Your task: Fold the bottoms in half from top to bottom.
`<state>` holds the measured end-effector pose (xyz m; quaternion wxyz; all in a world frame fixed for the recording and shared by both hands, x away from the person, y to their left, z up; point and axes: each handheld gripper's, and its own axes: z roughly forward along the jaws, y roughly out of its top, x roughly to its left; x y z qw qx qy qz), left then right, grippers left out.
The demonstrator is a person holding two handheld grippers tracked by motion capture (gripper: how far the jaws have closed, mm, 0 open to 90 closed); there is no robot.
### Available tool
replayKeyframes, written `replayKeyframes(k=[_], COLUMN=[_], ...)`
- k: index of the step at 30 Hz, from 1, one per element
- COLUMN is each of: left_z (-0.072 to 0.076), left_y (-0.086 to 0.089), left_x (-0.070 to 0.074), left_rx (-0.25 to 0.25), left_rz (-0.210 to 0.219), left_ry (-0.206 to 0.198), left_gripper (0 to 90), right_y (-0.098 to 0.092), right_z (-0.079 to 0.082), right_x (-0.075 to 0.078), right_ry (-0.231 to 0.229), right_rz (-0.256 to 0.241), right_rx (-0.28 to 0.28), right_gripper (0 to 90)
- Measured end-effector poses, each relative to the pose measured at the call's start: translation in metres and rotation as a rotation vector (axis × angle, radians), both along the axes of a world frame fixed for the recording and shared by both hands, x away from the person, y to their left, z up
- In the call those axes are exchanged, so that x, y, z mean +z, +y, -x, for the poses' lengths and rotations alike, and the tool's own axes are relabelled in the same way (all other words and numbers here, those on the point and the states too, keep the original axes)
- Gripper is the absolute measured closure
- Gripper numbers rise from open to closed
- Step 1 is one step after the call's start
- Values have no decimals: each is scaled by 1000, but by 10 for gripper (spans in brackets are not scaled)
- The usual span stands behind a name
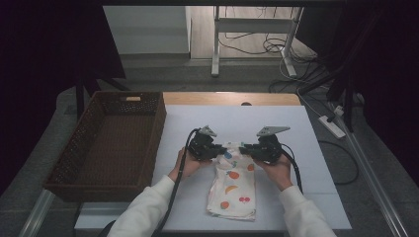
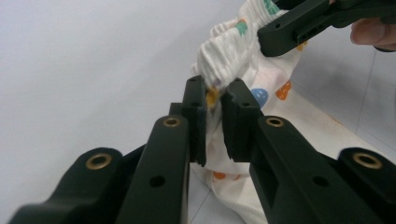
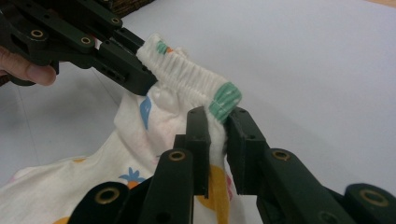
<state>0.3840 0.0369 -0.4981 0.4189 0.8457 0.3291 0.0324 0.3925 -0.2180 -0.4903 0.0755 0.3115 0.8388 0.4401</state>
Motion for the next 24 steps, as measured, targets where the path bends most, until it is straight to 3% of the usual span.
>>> replayKeyframes(k=[24], left_z=[9], left_y=[1], left_x=[-1], left_rx=[-16], left_rz=[7], left_ry=[20], left_gripper=[801], right_y=[0], right_z=[15], right_x=[-1], right_ry=[13], right_rz=[4], right_rx=[-2], right_gripper=[786])
